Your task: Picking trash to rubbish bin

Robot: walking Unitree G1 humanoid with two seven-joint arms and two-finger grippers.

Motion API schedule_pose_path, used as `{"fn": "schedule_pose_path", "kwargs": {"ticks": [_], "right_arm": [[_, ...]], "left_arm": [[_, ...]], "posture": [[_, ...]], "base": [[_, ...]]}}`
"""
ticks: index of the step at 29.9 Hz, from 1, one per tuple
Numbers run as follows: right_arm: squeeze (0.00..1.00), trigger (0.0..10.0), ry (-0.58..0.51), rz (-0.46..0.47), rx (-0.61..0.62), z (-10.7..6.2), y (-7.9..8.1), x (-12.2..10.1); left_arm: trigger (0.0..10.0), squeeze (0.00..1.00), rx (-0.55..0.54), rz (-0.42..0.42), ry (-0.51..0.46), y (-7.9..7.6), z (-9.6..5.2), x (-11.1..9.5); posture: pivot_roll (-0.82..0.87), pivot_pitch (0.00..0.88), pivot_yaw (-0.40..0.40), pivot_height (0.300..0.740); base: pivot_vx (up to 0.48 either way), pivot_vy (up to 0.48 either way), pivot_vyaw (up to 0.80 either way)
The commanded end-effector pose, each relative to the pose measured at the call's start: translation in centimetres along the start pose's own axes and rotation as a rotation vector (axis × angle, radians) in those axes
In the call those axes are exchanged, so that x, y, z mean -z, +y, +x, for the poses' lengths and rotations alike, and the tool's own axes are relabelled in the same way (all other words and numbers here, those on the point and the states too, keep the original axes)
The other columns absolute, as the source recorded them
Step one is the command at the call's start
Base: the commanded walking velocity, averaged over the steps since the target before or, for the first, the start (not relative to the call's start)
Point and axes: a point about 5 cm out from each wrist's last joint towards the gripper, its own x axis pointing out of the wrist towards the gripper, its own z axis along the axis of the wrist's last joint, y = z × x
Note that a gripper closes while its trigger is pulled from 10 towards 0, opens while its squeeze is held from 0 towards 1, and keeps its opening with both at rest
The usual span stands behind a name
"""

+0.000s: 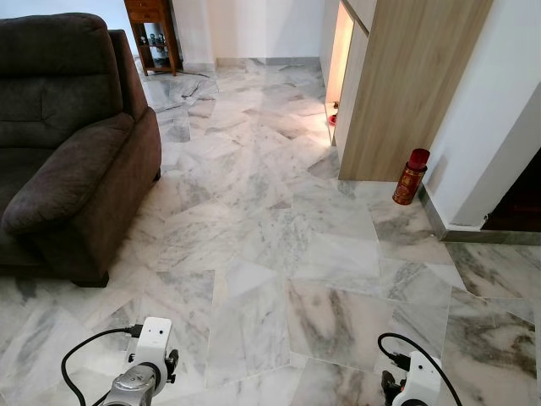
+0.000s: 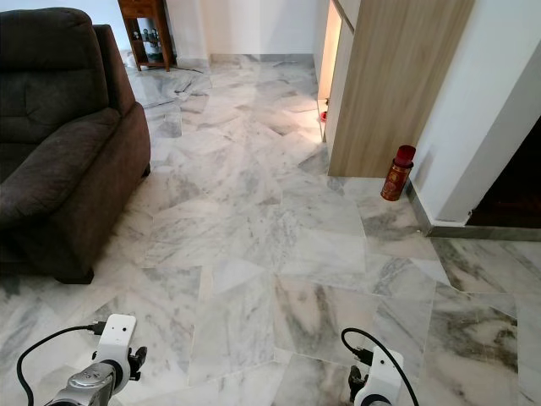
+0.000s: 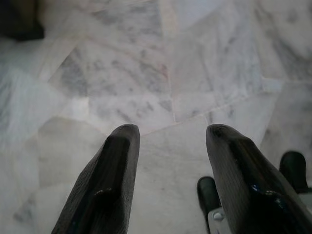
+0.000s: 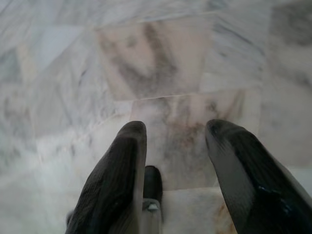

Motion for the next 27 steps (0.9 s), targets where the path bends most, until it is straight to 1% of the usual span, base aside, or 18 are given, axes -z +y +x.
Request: {"fn": "schedule_pose_path", "kwargs": {"ticks": [1,3,5,6,7,12,14,21,23,27], "right_arm": [[0.00,10.0,-0.001,-0.088,-0.064,0.0,0.8,0.0],[0.00,10.0,-0.002,-0.120,-0.096,0.0,1.2,0.2],[0.00,10.0,0.002,-0.127,-0.103,-0.1,1.2,0.3],[0.00,10.0,0.003,-0.116,-0.098,-0.1,1.1,0.4],[0.00,10.0,0.009,-0.080,-0.070,-0.1,0.7,0.5],[0.00,10.0,0.002,-0.026,-0.023,-0.2,0.0,0.5],[0.00,10.0,-0.005,0.024,0.012,-0.2,-0.5,0.4],[0.00,10.0,-0.002,0.022,0.027,-0.3,-0.8,0.5],[0.00,10.0,-0.005,0.025,0.016,-0.4,-0.7,0.8],[0.00,10.0,-0.006,0.025,0.011,-0.4,-0.6,0.9]], "left_arm": [[10.0,0.00,0.034,0.046,-0.012,-0.2,0.0,-0.2],[10.0,0.00,0.036,0.046,-0.014,-0.1,0.0,-0.2],[10.0,0.00,0.030,0.045,-0.013,0.3,-0.1,-0.1],[10.0,0.00,0.024,0.043,-0.011,0.4,-0.1,-0.1],[10.0,0.00,0.001,0.028,0.000,0.9,-0.2,0.3],[10.0,0.00,-0.040,-0.013,0.006,1.5,-0.3,0.6],[10.0,0.00,-0.062,-0.053,0.003,1.8,-0.4,0.5],[10.0,0.00,-0.063,-0.063,0.001,1.8,-0.4,0.6],[10.0,0.00,-0.065,-0.081,0.004,1.5,-0.3,0.6],[10.0,0.00,-0.059,-0.081,0.006,1.3,-0.3,0.7]], "posture": [[0.10,0.031,0.000,0.740],[0.10,0.031,0.000,0.740],[0.10,0.033,-0.001,0.740],[0.10,0.033,-0.001,0.740],[0.10,0.035,0.000,0.740],[0.10,0.035,0.003,0.740],[0.10,0.034,0.001,0.740],[0.10,0.033,0.000,0.740],[0.09,0.019,0.001,0.740],[0.09,0.013,0.001,0.740]], "base": [[0.000,0.000,0.00],[0.000,0.000,0.00],[0.000,0.000,0.00],[0.000,0.000,0.00],[0.000,0.000,0.00],[0.000,0.000,0.00],[0.000,0.000,0.00],[0.000,0.000,0.00],[0.000,0.000,0.73],[0.000,0.000,0.80]]}}
